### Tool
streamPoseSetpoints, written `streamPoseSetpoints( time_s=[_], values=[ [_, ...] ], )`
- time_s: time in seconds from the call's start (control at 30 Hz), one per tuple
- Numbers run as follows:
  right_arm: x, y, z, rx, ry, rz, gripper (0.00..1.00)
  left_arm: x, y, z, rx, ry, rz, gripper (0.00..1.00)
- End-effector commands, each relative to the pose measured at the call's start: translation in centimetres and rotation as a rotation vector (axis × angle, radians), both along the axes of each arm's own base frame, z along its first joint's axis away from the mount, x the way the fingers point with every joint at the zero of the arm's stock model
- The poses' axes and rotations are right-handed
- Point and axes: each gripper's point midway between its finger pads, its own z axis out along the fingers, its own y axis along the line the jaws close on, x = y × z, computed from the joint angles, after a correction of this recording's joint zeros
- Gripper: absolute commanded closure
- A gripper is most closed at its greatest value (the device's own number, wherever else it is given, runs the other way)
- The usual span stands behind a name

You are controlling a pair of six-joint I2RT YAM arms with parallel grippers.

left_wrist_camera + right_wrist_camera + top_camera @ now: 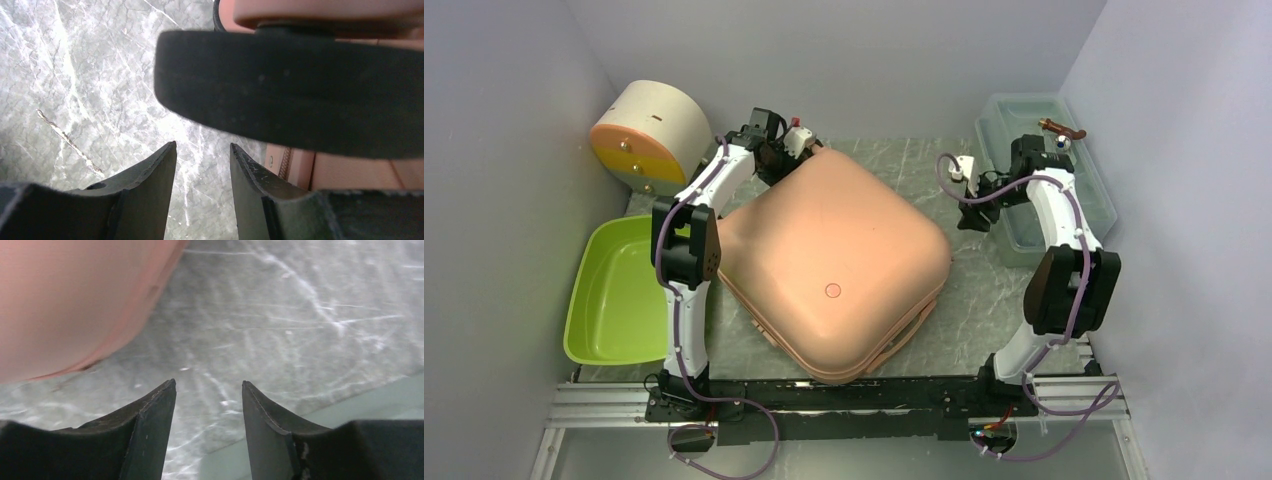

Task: Open, take out, and arrange the luggage
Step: Adjust the luggage at the center of the board.

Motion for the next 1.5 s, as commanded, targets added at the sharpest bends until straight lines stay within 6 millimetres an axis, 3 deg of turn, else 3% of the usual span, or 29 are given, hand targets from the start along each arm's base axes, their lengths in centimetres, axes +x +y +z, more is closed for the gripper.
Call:
streamPoseSetpoints(
  time_s=[0.0,0.13,0.27,0.4,0.63,0.87,1.17,1.3,1.47],
  values=[
    [-7.5,1.7,1.6,-0.002,0.178,0.133,0.45,-6.8,-6.2,1.2,-0.097,0.148,-0.147,0.5],
    [-10.4,2.4,0.9,-0.029,0.266,0.151,0.45,-7.0,-6.1,1.2,-0.096,0.148,-0.144,0.5],
    [-11.1,2.9,1.4,0.008,0.305,0.111,0.44,-7.1,-6.0,1.2,-0.095,0.15,-0.144,0.5],
    [-10.5,3.2,1.8,0.021,0.29,0.054,0.42,-7.1,-6.1,1.5,-0.1,0.144,-0.146,0.5],
    [-8.5,2.1,0.0,-0.044,0.23,-0.07,0.36,-7.3,-6.0,1.4,-0.101,0.145,-0.147,0.5],
    [-8.3,2.9,-0.5,-0.006,0.266,-0.068,0.37,-7.2,-6.1,1.6,-0.102,0.143,-0.146,0.5],
    [-9.1,3.1,-1.9,-0.007,0.352,-0.06,0.53,-7.2,-6.0,1.7,-0.098,0.14,-0.143,0.5],
    [-10.0,3.4,-2.1,0.009,0.402,-0.04,0.55,-7.2,-6.0,1.7,-0.1,0.141,-0.142,0.5],
    [-9.7,3.5,-2.2,0.021,0.422,-0.053,0.64,-7.1,-6.0,1.7,-0.1,0.142,-0.144,0.5]
  ],
)
